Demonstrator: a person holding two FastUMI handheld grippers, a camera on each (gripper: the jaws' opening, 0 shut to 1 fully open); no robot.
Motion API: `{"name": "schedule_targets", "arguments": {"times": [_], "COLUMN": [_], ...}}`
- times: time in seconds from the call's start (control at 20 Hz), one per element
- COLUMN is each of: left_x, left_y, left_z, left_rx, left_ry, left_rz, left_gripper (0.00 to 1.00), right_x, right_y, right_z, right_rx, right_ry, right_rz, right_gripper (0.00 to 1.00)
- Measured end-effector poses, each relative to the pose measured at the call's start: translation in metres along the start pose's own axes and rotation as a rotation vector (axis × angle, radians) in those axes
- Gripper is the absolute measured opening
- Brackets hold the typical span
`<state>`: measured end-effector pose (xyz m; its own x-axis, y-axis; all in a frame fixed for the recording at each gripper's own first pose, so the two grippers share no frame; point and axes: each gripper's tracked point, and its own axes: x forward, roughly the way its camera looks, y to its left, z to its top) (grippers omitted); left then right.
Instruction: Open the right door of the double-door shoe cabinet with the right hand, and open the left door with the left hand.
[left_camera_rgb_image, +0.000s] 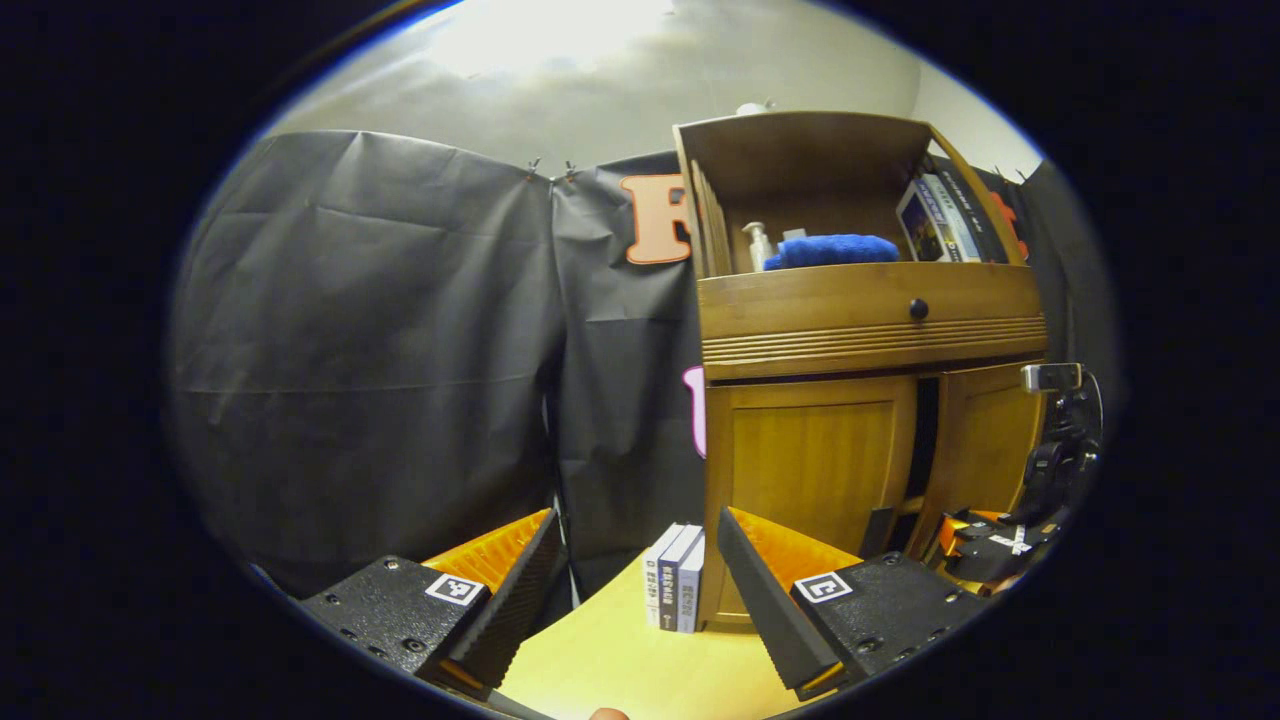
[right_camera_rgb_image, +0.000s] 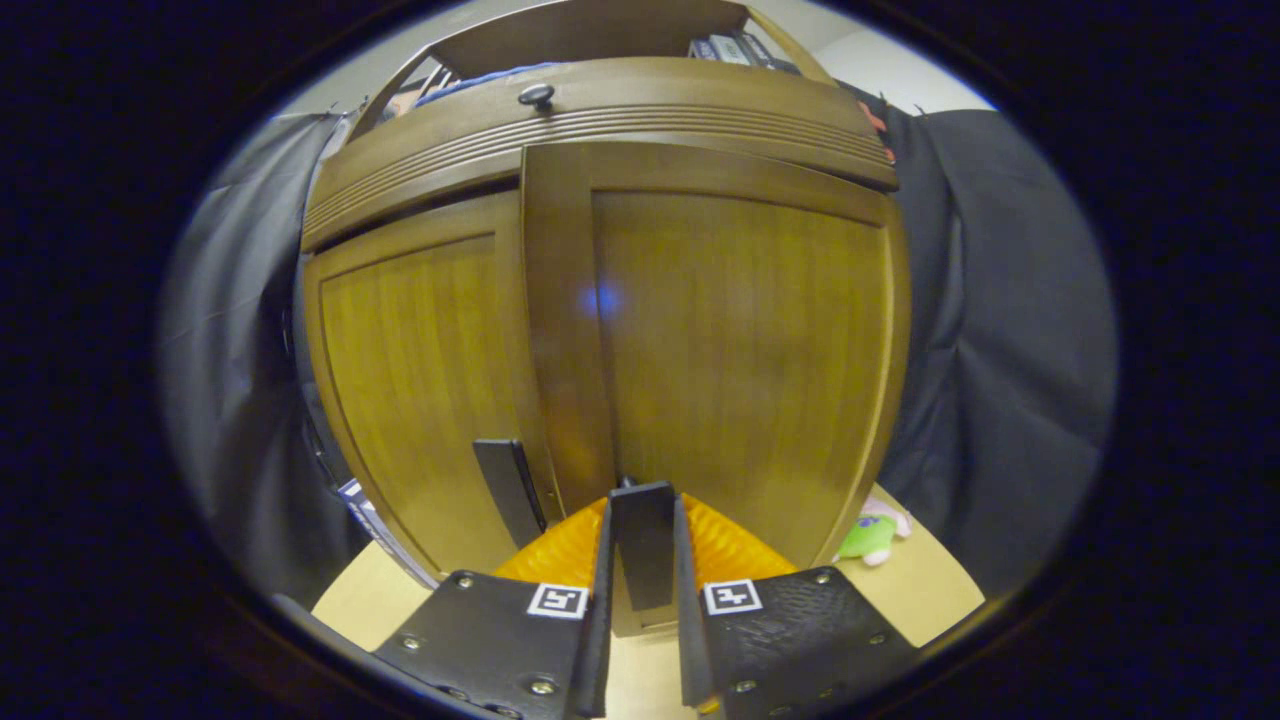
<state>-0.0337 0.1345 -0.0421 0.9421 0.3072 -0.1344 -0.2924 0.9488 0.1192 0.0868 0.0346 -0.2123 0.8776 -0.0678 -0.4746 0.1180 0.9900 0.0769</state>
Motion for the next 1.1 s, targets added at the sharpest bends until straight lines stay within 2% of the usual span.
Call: {"name": "schedule_targets", "arguments": {"times": [0.15, 0.2, 0.3, 0.5, 0.8, 1.1], "left_x": [-0.002, -0.004, -0.007, -0.017, -0.024, -0.024], "left_y": [-0.028, -0.037, -0.057, -0.095, -0.128, -0.143], "left_z": [-0.001, -0.001, -0.004, -0.008, -0.015, -0.017], "left_rx": [-0.001, -0.001, -0.006, -0.01, -0.012, -0.003], "left_ry": [-0.007, -0.008, -0.005, 0.005, 0.012, 0.013], "left_rz": [-0.088, -0.115, -0.171, -0.273, -0.349, -0.383], "left_gripper": [0.96, 0.96, 0.96, 0.96, 0.96, 0.96], "right_x": [-0.027, -0.027, -0.045, -0.075, -0.111, -0.125], "right_y": [-0.012, -0.017, -0.026, -0.054, -0.106, -0.144], "right_z": [-0.001, -0.008, -0.009, -0.019, -0.023, -0.023], "right_rx": [0.04, 0.06, 0.079, 0.071, 0.071, 0.076], "right_ry": [0.017, 0.02, 0.03, 0.028, 0.013, -0.004], "right_rz": [-0.001, 0.008, 0.013, -0.034, -0.12, -0.191], "right_gripper": [0.28, 0.23, 0.21, 0.21, 0.22, 0.2]}}
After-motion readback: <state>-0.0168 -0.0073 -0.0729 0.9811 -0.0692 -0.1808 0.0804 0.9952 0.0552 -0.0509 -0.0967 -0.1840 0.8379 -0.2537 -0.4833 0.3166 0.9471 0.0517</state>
